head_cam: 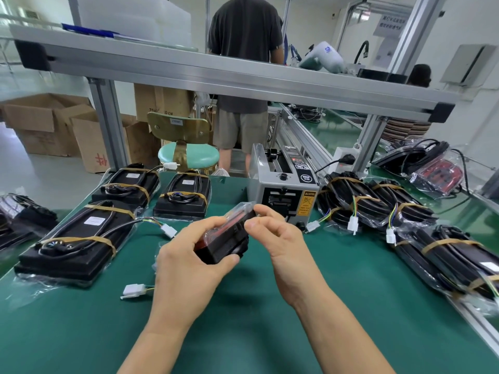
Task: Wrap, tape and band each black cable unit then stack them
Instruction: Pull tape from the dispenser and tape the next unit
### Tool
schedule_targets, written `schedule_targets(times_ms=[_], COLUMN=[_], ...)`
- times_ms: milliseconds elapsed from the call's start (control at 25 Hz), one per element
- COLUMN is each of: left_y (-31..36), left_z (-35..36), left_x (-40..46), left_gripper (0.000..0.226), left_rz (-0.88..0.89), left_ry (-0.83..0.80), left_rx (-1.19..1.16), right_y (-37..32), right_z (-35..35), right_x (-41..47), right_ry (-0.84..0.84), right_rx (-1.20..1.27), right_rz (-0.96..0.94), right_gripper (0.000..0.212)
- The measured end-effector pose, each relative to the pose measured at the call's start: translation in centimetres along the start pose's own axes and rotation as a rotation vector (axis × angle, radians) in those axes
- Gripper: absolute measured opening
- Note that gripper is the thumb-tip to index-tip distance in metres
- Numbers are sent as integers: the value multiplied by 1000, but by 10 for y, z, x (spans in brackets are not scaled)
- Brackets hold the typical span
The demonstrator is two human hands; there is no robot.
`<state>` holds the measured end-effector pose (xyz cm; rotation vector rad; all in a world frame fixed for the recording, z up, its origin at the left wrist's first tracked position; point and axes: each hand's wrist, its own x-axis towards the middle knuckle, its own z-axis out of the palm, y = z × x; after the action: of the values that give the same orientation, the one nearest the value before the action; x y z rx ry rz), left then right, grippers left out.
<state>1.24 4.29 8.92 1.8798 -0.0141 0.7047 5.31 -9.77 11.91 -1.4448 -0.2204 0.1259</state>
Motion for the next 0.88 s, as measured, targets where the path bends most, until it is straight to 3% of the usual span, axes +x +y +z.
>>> schedule_targets(times_ms=[400,880], left_y=[-1,0], left_z=[-2,-1], left_x=[-2,-1], left_gripper=[58,59], left_rz=[-12,-22], left_ry=[11,16], left_rx=[-28,-30], right_y=[0,2], right_z=[1,3], right_x=[5,7], right_ry=[-27,-5], right_rx=[-165,-104], right_rz=[-16,-3], right_gripper=[15,14])
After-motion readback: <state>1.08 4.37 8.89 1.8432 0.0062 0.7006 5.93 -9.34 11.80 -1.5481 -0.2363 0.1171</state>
